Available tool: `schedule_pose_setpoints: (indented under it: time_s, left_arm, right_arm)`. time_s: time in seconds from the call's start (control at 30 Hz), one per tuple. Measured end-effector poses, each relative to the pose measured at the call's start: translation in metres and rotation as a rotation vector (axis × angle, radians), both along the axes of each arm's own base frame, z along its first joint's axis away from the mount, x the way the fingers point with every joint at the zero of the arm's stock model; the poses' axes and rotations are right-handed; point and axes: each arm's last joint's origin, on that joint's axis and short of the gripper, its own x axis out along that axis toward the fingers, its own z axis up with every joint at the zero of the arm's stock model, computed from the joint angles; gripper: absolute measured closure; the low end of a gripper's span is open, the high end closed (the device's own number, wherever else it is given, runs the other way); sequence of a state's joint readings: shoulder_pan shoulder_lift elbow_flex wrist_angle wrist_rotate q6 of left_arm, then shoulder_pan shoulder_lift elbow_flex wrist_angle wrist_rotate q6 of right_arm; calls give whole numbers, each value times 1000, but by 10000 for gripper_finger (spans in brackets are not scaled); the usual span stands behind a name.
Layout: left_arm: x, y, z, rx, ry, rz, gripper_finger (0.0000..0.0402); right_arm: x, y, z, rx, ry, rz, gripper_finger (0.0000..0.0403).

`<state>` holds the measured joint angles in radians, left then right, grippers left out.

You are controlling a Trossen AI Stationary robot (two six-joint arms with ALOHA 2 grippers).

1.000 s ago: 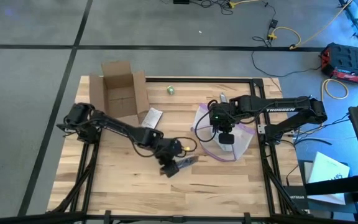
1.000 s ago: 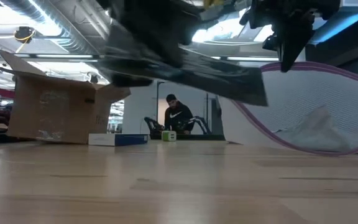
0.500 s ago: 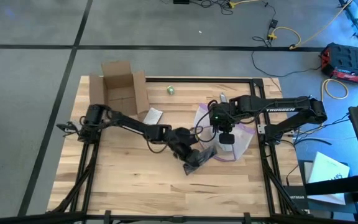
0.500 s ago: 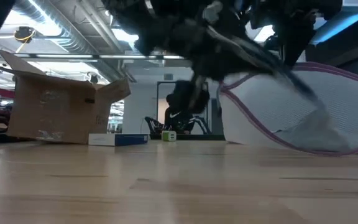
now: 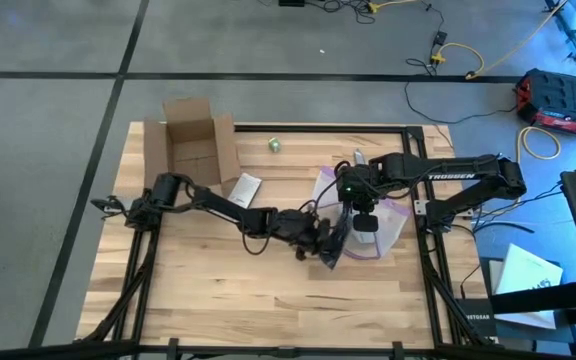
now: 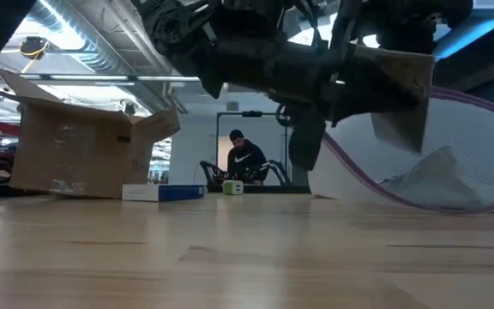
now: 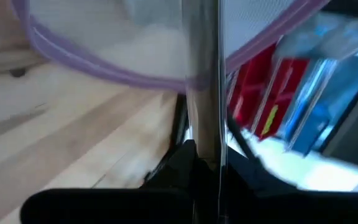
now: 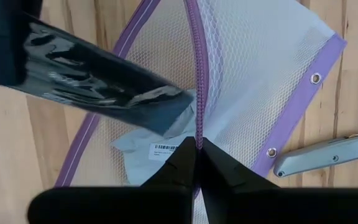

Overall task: Unpack boxes
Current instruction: Put the black pouch into the zip bag

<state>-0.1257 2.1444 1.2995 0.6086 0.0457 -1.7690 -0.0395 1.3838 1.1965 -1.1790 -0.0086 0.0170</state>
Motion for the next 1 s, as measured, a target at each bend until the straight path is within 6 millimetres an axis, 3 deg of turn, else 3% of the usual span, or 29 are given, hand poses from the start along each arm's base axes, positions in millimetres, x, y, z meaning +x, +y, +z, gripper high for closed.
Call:
schedule_pose_setpoints:
  time_s: [0.3,0.5,0.6,0.77,1.0]
  left_arm:
    - [4,18,2,34,-26,284,370]
    - [3,25,-4,48,36,370,369]
    - [3,31,-4,138,34,369,361]
    - [4,37,-4,194,36,374,304]
    - [3,38,-4,246,43,364,191]
  right_arm:
    - [0,0,0,-1,-5,0,403]
    - [0,0,0,-1,-2,-1,403]
    - [0,0,0,-1,-2,-2,403]
    - [0,0,0,-1,-2,-3,403]
    - [0,0,0,-1,-2,-4,403]
